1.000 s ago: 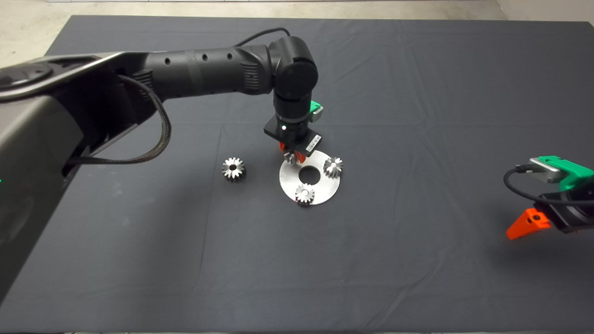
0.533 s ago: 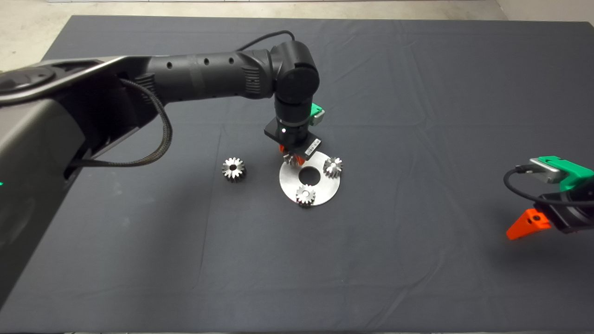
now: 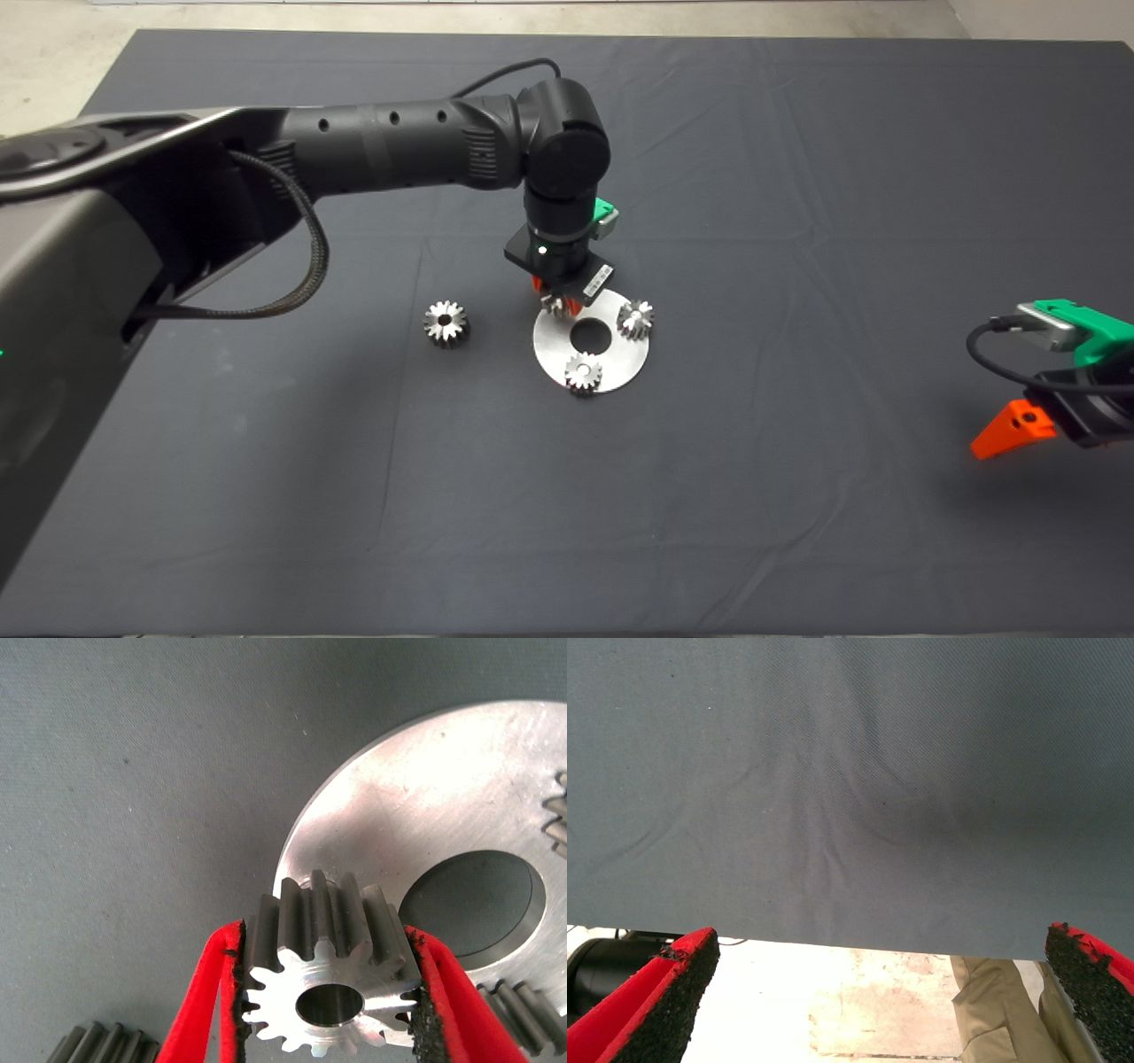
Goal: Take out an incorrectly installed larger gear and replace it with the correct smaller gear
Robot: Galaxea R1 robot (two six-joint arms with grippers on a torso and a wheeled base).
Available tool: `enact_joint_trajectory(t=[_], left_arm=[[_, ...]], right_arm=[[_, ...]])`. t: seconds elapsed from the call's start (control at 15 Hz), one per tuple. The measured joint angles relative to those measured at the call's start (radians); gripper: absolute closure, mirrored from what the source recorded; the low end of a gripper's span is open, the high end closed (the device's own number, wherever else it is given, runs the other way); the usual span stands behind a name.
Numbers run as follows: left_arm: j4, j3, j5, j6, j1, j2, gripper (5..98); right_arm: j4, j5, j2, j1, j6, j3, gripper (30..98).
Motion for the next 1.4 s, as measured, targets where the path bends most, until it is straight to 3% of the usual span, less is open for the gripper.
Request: enact_joint_trajectory(t=[0.27, 0.73, 1.13, 1.4], left_arm=[[0.0, 0.006, 0.006, -0.023, 0.002, 0.0, 70.2], [-0.005, 0.012, 0.01, -0.028, 0.002, 0.0, 59.3], [-0.008, 0.012, 0.01, -0.051, 0.002, 0.0, 59.0], [-0.011, 0.017, 0.029, -0.066, -0.005, -0.005, 59.0]], right_arm=[[-0.001, 0.0, 0.0, 0.0, 0.0, 0.016, 31.6], [-0.003, 0.0, 0.0, 0.0, 0.0, 0.033, 31.6], [-0.003, 0.0, 0.0, 0.0, 0.003, 0.035, 31.6], [-0.003, 0.0, 0.0, 0.022, 0.044, 0.079, 31.6]])
